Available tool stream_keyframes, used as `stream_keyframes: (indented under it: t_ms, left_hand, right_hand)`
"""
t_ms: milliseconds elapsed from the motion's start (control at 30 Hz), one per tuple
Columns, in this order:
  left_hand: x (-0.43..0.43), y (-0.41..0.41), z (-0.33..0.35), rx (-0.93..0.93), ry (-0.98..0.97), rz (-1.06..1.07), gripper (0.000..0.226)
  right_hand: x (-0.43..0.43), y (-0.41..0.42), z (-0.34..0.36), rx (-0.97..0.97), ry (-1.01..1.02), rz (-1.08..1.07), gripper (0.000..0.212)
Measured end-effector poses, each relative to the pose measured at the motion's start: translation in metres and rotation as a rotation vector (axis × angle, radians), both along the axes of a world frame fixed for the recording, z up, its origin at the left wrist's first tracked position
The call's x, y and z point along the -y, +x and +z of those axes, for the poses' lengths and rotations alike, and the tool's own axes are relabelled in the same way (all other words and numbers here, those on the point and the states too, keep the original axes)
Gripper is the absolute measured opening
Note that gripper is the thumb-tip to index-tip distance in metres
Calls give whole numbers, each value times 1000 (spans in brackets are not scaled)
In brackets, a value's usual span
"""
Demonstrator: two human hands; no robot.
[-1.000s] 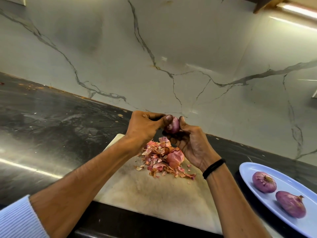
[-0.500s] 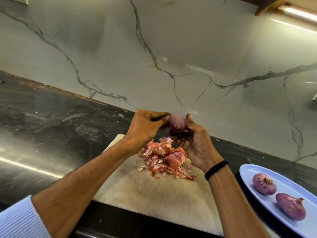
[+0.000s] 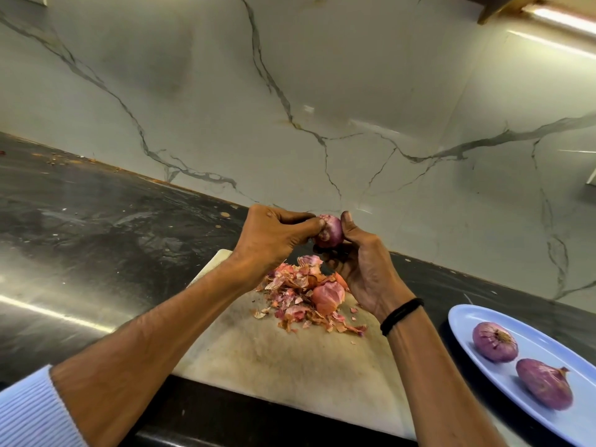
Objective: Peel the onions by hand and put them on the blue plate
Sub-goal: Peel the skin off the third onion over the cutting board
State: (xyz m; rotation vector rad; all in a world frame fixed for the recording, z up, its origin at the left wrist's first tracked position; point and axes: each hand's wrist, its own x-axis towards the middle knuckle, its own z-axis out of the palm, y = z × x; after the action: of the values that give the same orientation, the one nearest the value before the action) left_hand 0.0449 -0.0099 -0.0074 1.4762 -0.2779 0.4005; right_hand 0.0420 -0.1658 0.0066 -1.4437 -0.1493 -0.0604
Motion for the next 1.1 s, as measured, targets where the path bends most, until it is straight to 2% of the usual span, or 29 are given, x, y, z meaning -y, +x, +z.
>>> stream_keyframes:
  t_ms: [133,300,467,633,767,900,1100]
  left_hand:
    - [0,-1,0,5,39,32,19]
    - [0,-2,1,6,24,43,18]
    - [2,-4,1,-10,10,-11,39]
    - [1,-3,1,-18,23,47,13]
    - [1,-3,1,-20,9,55,13]
    - [3,-3,-1,-26,80,62,27]
    - [0,-2,0,-1,98,106,18]
  right_hand:
    - [-1,0,-1,-14,-1,-8,47]
    - [2,1,0,-17,22,-9,45]
    - [2,3,-2,-14,4,-14,45]
    - [0,4,-4,-23,-5,-12,45]
    - [2,5,-3,-22,-1,-9,48]
    - [2,5,-5,-8,-27,7,50]
    - [1,3,-3,-26,-4,2,48]
